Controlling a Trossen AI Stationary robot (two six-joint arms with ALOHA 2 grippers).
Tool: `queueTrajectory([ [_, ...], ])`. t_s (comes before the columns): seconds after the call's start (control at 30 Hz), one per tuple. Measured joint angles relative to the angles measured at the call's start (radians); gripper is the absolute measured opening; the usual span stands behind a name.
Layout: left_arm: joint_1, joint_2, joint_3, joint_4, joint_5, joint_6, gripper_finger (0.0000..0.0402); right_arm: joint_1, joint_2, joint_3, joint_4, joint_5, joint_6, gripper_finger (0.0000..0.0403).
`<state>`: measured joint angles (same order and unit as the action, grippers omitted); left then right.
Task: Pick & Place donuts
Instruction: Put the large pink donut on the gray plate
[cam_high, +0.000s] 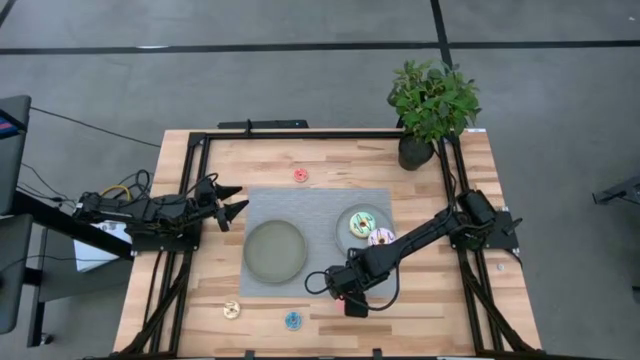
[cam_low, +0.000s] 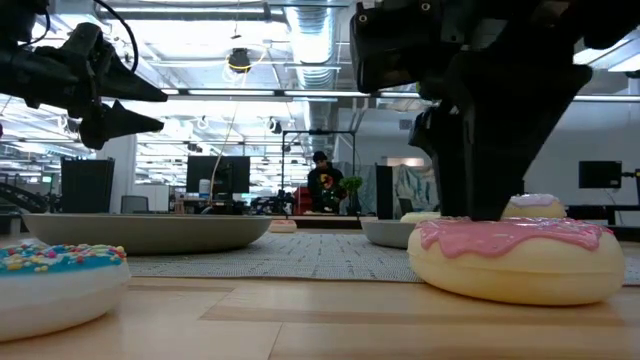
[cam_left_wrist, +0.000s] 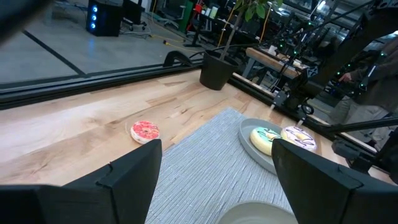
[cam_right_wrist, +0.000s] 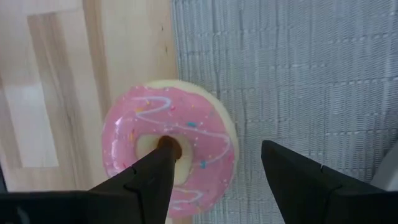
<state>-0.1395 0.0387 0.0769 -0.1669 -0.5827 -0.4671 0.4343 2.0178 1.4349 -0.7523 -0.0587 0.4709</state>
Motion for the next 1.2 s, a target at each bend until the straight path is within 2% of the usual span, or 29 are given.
queueTrajectory([
  [0.2,0.000,0.000,0.000,0.000,0.000,0.000,0.0298,0.001,0.000,0.000,-0.014,0.035,0.000,0.0228],
  [0.73,0.000,0.000,0.000,0.000,0.000,0.000,0.0298,0.034,0.000,0.000,-0.020,0.025,0.007,0.0228],
  [1.2,0.000,0.000,0.000,0.000,0.000,0.000,0.0298,0.036,0.000,0.000,-0.020,0.065,0.008,0.0228],
])
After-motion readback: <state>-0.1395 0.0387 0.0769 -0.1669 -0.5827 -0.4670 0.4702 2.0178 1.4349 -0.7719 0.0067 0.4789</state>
